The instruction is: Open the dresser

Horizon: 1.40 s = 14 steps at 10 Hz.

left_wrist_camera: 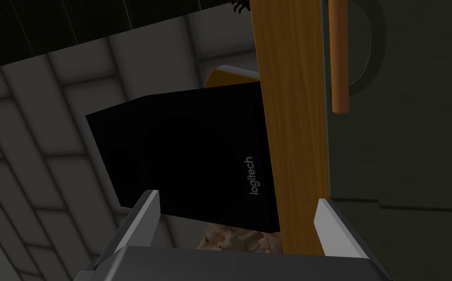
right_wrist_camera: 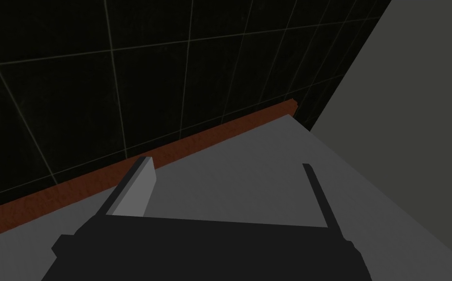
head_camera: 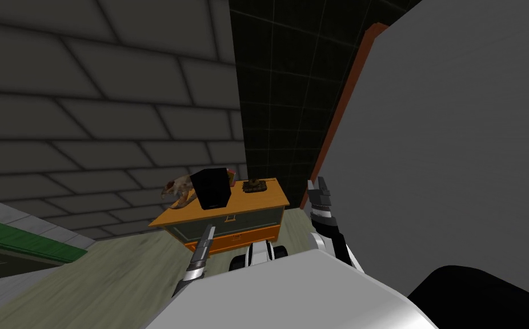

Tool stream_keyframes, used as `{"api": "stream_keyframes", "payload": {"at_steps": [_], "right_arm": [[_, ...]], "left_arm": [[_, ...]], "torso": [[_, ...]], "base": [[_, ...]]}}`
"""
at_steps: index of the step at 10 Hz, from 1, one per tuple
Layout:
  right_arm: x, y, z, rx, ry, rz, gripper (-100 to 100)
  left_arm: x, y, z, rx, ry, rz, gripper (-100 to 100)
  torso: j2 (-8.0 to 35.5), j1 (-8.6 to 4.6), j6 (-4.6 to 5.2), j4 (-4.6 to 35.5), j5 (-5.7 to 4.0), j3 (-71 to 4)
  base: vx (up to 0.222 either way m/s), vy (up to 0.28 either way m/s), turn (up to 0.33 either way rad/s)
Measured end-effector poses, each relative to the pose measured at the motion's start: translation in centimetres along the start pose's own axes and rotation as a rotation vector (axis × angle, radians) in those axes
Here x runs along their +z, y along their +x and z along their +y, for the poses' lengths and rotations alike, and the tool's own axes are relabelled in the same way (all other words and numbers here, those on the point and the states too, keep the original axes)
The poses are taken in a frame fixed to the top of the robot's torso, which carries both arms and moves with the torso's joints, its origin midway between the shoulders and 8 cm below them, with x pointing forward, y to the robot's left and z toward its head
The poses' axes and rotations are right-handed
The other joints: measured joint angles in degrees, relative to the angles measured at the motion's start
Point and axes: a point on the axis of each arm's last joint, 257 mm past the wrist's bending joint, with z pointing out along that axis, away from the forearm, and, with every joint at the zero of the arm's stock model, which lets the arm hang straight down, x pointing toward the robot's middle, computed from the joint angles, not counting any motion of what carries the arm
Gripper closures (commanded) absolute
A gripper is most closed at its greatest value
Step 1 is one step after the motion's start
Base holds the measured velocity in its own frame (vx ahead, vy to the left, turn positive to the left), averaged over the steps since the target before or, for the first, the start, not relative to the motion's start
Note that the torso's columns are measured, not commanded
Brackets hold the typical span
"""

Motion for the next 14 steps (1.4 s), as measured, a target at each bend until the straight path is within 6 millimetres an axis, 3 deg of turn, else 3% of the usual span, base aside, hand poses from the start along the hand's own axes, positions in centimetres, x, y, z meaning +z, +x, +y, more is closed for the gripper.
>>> {"api": "stream_keyframes", "payload": {"at_steps": [9, 14], "right_arm": [[0.0, 0.0, 0.0, 0.000, 0.000, 0.000, 0], [0.0, 0.0, 0.0, 0.000, 0.000, 0.000, 0]], "left_arm": [[-4.1, 1.9, 3.3, -0.035, -0.067, 0.004, -100], [-6.4, 5.2, 4.6, -0.104, -0.105, -0.020, -100]], "torso": [[0.0, -0.05, 0.00, 0.0, -0.01, 0.0], [0.1, -0.03, 0.00, 0.0, -0.01, 0.1]], "base": [[0.053, -0.013, -0.011], [0.039, -0.014, 0.006]]}}
